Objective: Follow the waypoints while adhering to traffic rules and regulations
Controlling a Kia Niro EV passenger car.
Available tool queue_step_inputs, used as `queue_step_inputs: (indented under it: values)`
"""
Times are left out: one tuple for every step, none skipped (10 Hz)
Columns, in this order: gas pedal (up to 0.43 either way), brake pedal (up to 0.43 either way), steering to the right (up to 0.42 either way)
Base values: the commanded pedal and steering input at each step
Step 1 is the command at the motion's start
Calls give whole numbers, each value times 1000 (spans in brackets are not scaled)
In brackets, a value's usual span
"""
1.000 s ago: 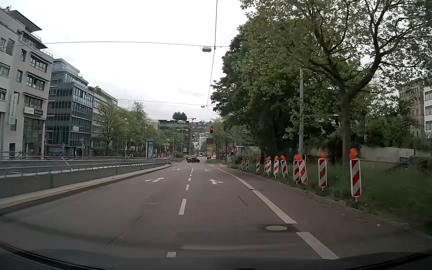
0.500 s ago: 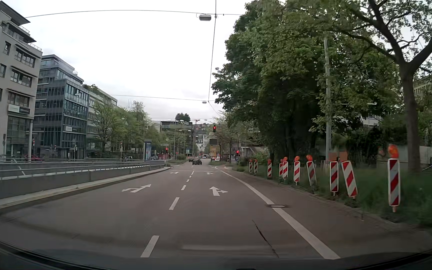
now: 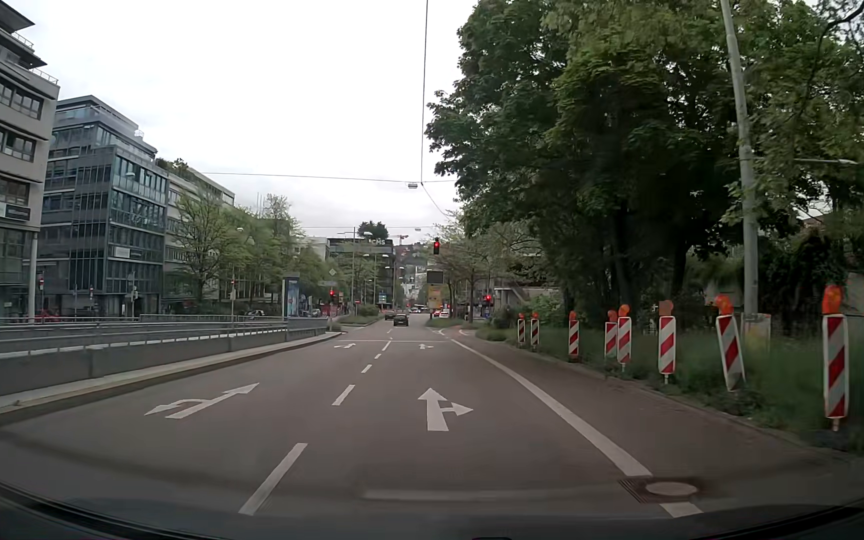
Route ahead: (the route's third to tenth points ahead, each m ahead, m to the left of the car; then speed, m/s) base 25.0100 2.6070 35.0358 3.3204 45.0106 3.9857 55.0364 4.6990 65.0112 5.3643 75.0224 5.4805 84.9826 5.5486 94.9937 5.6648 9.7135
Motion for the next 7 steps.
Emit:
queue_step_inputs:
  values:
    - [0, 183, -16]
    - [0, 195, -15]
    - [0, 201, -16]
    - [0, 201, -15]
    - [0, 201, -10]
    - [0, 207, -8]
    - [0, 207, -8]
